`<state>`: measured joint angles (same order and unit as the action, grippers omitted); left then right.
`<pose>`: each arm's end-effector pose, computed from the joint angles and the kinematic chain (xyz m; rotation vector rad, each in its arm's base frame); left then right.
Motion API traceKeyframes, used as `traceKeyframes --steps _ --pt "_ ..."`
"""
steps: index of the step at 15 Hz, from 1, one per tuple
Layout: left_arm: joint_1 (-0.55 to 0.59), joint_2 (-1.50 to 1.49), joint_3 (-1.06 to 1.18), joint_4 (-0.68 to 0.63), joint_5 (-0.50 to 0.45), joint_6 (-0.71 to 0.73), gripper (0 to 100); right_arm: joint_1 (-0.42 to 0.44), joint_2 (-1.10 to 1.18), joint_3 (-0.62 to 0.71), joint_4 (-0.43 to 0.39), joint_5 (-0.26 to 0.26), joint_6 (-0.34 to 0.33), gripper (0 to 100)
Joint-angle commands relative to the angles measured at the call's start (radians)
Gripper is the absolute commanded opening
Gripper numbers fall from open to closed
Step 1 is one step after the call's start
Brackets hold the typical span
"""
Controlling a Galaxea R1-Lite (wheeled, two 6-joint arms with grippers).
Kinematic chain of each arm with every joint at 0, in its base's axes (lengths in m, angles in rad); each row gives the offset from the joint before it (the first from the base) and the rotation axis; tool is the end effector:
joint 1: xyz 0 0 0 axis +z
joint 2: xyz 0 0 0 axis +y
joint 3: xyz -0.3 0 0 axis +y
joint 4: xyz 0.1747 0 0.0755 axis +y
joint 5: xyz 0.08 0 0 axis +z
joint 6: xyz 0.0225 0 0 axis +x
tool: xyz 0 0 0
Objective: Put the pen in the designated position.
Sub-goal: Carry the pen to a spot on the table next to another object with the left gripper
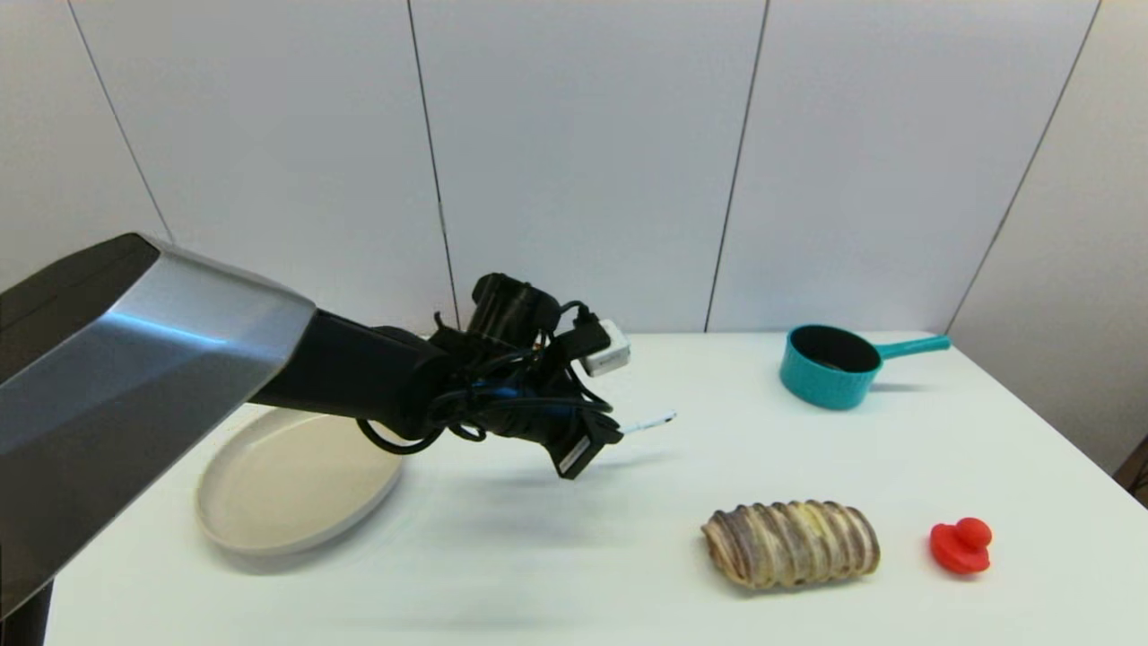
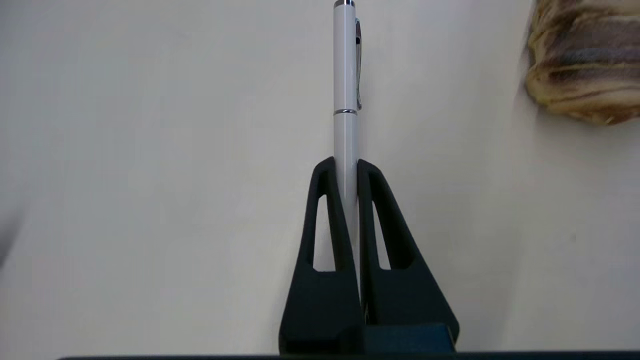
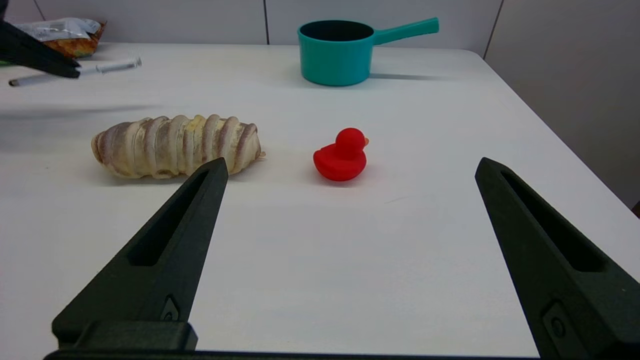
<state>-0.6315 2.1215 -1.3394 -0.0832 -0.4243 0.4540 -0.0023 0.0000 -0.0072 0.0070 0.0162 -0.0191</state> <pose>0.3263 -0.2502 0.1214 0.4688 0.4863 -1.1609 -0.0234 0.0004 0.0768 -0.0191 -0.0003 0.0139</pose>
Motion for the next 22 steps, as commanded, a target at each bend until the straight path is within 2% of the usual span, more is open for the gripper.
traceKeyframes --steps 1,9,13,16,19,22 --pt "0.032 -0.095 -0.001 0.006 -0.002 -0.002 0 0.001 0.0 0.001 -0.001 0.001 -0.001 100" --pt "0.193 -0.336 0.019 0.129 -0.011 0.012 0 0.001 0.0 0.001 -0.001 0.001 -0.001 100" --pt "0.28 -0.422 0.069 0.195 -0.126 0.094 0 0.001 0.0 0.001 0.001 0.001 -0.001 100" --pt "0.357 -0.472 0.089 0.364 -0.26 0.222 0 0.001 0.0 0.001 0.001 0.001 -0.001 100" --pt "0.444 -0.5 0.101 0.594 -0.376 0.44 0 0.001 0.0 0.001 -0.001 0.001 -0.001 100" --pt "0.523 -0.523 0.097 0.835 -0.415 0.661 0 -0.001 0.0 0.0 -0.001 0.001 -0.001 100"
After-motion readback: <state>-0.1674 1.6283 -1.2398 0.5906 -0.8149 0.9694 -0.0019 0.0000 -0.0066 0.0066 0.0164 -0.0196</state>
